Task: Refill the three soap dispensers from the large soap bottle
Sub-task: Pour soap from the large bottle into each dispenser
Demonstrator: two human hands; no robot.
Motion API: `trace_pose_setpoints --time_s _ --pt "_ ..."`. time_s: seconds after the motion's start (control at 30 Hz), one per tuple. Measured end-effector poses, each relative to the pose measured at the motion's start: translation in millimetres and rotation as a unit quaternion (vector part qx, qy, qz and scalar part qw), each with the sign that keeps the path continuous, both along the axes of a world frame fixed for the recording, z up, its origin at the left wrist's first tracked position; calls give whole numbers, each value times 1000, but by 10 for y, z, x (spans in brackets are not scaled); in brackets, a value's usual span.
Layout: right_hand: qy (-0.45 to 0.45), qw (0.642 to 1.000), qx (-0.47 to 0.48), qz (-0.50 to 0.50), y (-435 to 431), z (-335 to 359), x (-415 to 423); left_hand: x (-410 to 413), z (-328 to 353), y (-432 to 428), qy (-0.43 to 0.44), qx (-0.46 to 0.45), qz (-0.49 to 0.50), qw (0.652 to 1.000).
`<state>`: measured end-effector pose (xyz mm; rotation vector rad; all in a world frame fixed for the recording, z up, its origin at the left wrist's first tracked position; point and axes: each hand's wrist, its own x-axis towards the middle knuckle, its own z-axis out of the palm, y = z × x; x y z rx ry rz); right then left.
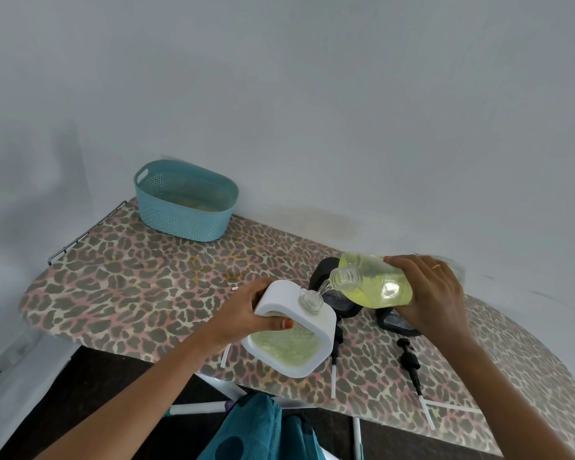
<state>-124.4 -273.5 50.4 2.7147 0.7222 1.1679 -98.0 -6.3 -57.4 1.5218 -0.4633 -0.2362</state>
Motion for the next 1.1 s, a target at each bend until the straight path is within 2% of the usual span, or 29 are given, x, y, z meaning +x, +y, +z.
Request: trace_pose_setpoints --time_s 0.57,1.1 --pt "16 1000 -6 -5 17 -7 -23 -14 6 -20 0 17 7 1000" --pt "13 1000 -13 -8 0 -32 -17 -22 2 -48 21 -2 5 1000"
